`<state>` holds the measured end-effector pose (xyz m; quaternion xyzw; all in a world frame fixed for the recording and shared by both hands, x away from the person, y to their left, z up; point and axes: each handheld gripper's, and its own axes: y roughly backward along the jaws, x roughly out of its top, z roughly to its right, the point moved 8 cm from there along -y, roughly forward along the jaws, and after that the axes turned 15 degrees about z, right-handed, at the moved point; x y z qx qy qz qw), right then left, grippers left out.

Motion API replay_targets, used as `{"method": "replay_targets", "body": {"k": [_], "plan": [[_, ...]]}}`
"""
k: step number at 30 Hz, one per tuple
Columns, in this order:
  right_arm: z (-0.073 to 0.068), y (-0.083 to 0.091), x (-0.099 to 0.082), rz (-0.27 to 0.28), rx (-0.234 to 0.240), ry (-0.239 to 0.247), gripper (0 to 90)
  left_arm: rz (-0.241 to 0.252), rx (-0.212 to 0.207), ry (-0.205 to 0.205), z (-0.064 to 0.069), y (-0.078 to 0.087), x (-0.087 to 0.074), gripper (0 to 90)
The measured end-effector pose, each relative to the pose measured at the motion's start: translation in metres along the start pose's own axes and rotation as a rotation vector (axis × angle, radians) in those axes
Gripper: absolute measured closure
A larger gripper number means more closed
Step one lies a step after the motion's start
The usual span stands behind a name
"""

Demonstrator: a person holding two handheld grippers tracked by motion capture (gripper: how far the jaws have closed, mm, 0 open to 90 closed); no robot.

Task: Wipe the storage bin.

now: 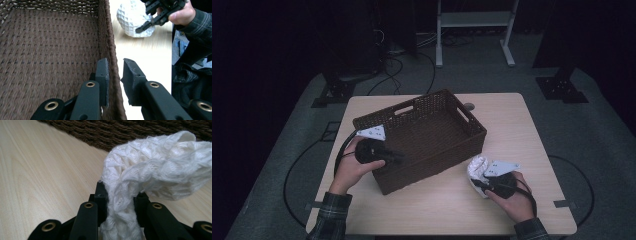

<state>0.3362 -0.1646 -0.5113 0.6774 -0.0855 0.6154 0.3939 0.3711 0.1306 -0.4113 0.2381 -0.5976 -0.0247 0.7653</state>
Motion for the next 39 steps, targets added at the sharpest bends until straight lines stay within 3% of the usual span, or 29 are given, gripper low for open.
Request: {"method": "replay_targets", "body": {"k": [11, 13, 22, 39], "plan": [[0.01, 0.006, -0.004, -0.003, -0.032, -0.002, 71.4, -0.039, 0.034, 0.02, 0.005, 0.021, -0.026, 77.6], [0.012, 0.007, -0.003, 0.0, -0.037, -0.005, 71.3, -0.033, 0.018, 0.033, 0.006, 0.024, -0.03, 80.1], [0.015, 0.009, -0.004, 0.004, -0.053, -0.021, 71.3, -0.037, 0.012, 0.026, 0.008, 0.024, -0.031, 83.6], [0.021, 0.012, -0.005, 0.004, -0.066, -0.023, 71.3, -0.045, -0.045, 0.009, 0.024, -0.022, -0.013, 88.4]]}}
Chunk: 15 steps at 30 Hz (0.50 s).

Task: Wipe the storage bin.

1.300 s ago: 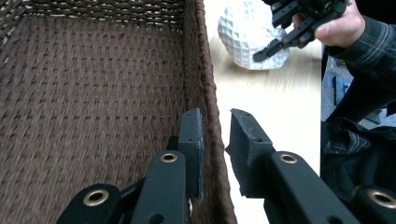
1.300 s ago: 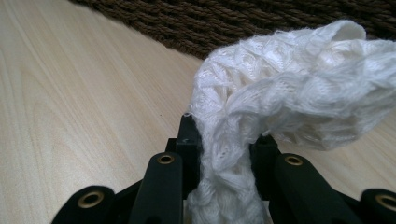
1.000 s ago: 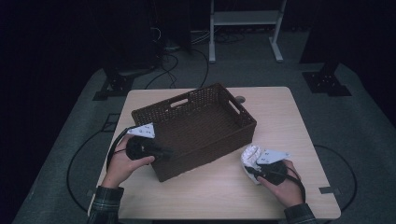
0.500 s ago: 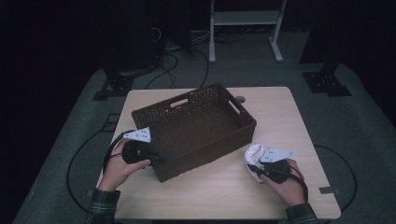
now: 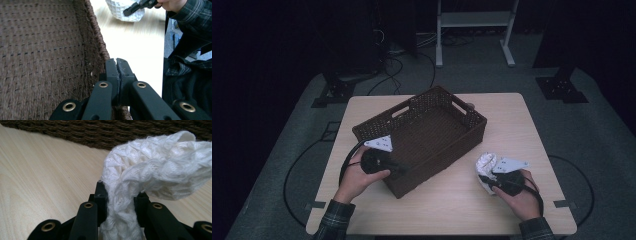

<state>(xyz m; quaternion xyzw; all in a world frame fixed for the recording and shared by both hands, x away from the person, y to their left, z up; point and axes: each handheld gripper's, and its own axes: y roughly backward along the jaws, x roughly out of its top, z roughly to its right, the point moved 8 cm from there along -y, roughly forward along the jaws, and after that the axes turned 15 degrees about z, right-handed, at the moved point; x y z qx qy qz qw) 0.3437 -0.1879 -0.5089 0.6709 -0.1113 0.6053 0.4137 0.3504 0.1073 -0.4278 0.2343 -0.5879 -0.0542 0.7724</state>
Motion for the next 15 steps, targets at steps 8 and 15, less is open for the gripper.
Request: {"method": "replay_targets", "body": {"k": [8, 15], "plan": [[0.003, 0.002, 0.0, -0.001, -0.011, 0.002, 71.3, -0.02, -0.012, -0.019, 0.005, -0.029, 0.013, 88.0], [0.006, 0.003, -0.001, 0.001, -0.02, -0.007, 71.3, -0.028, -0.023, -0.02, 0.006, -0.05, 0.022, 88.0]]}}
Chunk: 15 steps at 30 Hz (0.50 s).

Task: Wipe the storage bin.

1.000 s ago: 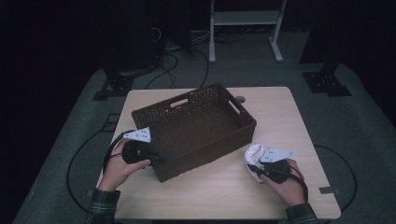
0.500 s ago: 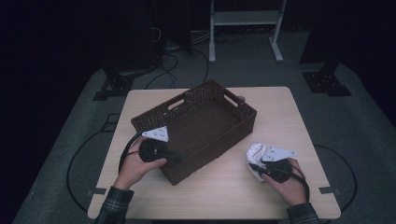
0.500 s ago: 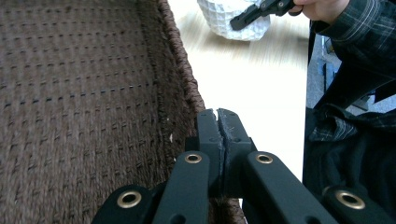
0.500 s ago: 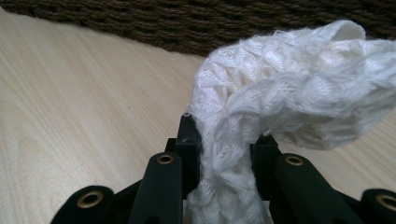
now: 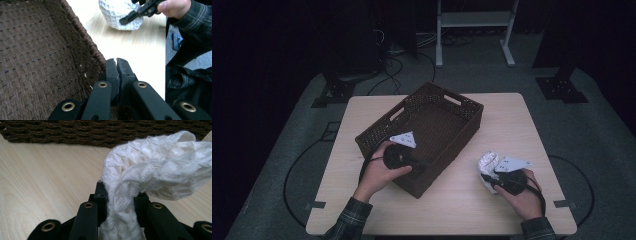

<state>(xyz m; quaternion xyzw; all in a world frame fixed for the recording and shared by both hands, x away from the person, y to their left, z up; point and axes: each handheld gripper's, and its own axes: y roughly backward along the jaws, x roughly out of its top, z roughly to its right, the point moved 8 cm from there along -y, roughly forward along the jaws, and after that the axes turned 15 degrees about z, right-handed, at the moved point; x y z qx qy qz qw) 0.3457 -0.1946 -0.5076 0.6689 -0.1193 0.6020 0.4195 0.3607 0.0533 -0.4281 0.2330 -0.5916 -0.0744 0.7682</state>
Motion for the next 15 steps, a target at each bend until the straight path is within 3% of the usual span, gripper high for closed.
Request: {"method": "replay_targets", "body": {"k": [15], "plan": [[0.01, 0.004, -0.003, 0.0, -0.027, 0.003, 71.3, 0.031, -0.018, 0.006, -0.001, -0.058, 0.027, 89.0]]}}
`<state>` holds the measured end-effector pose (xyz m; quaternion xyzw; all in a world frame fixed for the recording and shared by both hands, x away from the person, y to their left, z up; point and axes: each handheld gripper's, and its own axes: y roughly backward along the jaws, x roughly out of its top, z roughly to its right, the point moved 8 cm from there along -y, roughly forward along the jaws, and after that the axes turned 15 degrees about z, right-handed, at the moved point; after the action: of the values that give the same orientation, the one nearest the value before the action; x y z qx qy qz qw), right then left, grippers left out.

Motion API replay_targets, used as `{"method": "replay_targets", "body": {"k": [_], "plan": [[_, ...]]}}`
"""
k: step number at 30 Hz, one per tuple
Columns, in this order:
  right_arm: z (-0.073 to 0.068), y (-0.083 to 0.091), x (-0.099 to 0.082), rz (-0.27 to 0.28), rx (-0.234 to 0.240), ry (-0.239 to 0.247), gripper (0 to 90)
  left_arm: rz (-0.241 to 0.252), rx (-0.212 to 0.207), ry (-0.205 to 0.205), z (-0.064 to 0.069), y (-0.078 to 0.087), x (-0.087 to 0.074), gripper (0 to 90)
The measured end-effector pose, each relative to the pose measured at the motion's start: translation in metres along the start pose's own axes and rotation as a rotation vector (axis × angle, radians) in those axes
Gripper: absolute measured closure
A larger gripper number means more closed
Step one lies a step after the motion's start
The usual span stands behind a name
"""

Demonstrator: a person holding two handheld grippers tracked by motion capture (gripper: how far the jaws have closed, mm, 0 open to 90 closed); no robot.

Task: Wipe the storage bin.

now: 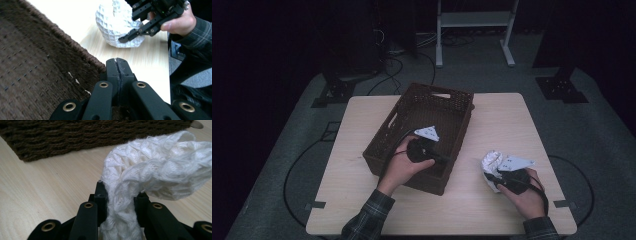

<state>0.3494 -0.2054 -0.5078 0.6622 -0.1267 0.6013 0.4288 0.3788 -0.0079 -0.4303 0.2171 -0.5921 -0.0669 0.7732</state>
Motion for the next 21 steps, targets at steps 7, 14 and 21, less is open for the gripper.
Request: {"method": "replay_targets", "body": {"k": [7, 14, 21], "plan": [[0.003, 0.002, -0.002, 0.001, -0.007, -0.013, 71.3, -0.007, 0.01, -0.016, -0.001, -0.011, 0.006, 85.5], [0.002, 0.002, -0.003, -0.005, -0.005, -0.017, 71.3, 0.031, -0.002, -0.019, -0.003, 0.018, 0.001, 73.6], [0.002, 0.0, -0.003, -0.012, -0.007, -0.016, 71.4, 0.041, 0.026, -0.027, -0.007, 0.053, -0.009, 65.4]]}}
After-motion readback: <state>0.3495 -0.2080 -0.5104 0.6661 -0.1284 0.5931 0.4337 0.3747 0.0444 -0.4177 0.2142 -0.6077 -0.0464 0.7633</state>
